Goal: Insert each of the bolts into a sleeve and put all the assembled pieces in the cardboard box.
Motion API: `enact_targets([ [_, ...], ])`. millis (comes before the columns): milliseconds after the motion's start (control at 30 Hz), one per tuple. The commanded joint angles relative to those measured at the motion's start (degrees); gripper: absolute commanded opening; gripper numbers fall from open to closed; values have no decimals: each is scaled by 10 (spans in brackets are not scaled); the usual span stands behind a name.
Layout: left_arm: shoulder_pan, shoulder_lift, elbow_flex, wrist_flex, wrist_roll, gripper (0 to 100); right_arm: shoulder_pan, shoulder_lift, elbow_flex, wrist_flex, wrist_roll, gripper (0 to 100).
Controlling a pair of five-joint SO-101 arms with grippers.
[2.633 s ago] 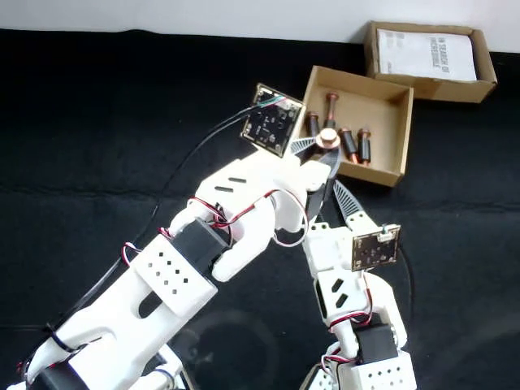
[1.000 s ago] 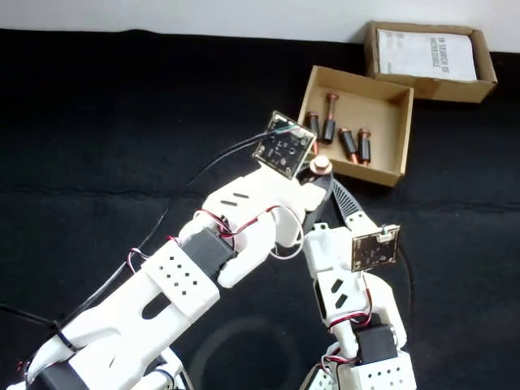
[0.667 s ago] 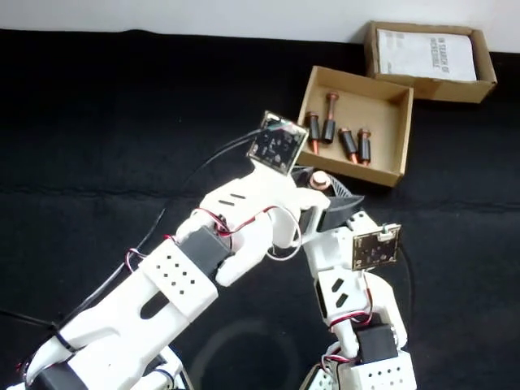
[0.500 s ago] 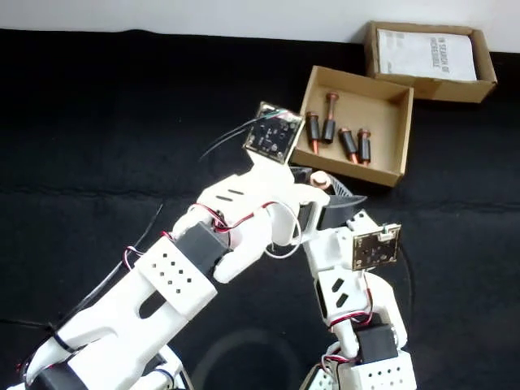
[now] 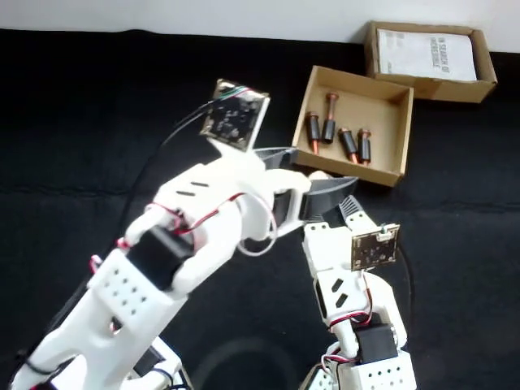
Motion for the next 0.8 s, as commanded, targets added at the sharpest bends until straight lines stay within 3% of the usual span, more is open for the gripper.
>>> enact_targets([
  [0,-22,-51,-22,23,4,255,5,-7,76,-9,14,6],
  [200,-71,-98,-18,82,2,8,36,-4,68,-8,16,6],
  [533,-205,-233,155,98,1,9,56,-3,-39,82,16,6],
  [767,-280,-342,322,64,1,9,100,-1,-125,124,18,6],
])
